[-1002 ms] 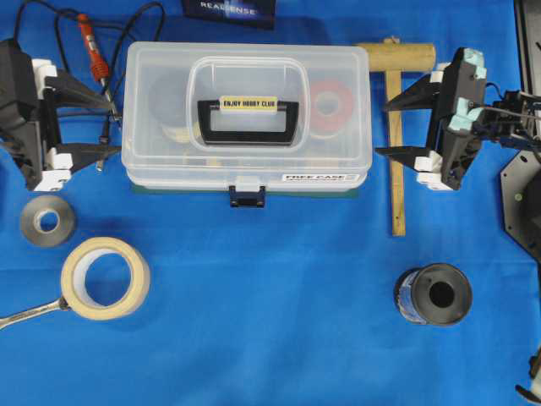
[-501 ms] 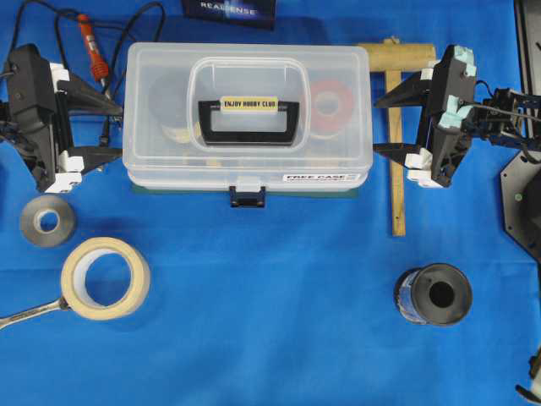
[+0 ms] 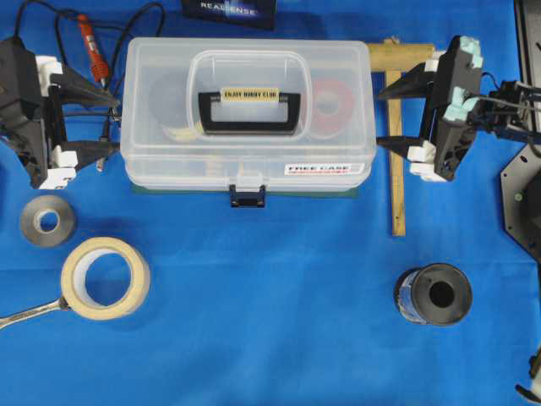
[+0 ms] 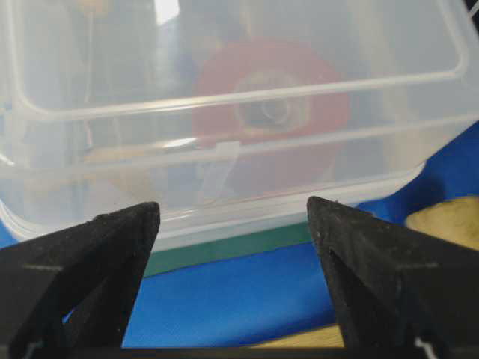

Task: Open the tool box with both arms.
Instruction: 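Lift the clear lid upward and back with both grippers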

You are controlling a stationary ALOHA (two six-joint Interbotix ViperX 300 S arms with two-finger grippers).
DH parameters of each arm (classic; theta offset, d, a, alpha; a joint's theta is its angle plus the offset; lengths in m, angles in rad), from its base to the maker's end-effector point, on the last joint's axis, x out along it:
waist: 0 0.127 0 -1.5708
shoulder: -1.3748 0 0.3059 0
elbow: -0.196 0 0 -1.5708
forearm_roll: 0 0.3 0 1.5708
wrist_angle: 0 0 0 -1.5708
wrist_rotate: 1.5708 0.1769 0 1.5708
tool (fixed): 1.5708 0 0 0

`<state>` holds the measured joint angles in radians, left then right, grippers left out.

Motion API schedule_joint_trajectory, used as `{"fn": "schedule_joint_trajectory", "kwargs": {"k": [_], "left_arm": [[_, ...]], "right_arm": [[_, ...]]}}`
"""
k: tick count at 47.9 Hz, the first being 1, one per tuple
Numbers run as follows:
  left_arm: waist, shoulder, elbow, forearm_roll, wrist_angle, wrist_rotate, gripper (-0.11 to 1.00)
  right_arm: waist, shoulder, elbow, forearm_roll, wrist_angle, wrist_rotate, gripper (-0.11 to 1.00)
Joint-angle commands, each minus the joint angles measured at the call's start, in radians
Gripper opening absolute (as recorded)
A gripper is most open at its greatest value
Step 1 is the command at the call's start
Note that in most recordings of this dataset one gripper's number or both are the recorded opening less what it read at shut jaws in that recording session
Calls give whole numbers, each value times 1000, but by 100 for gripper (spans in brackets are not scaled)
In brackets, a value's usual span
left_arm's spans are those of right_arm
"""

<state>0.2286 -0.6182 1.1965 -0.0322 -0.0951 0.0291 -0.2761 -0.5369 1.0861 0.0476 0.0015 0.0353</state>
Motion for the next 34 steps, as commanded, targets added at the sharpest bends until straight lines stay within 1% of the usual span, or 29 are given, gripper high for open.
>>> {"fn": "schedule_joint_trajectory", "kwargs": {"k": [1, 11, 30, 34], "left_arm": [[-12, -26, -74, -3, -32, -5, 79], [3, -54, -81, -3, -37, -5, 79], [109, -103, -78, -3, -101, 2, 79], [133, -97, -81, -3, -123, 20, 79]], "right_arm": [[8, -35, -80, -5, -11, 3, 81], [-5, -97, -101, -21, -6, 3, 81], [-95, -115, -118, -26, -23, 3, 81], [-117, -115, -124, -26, -26, 3, 81]]}}
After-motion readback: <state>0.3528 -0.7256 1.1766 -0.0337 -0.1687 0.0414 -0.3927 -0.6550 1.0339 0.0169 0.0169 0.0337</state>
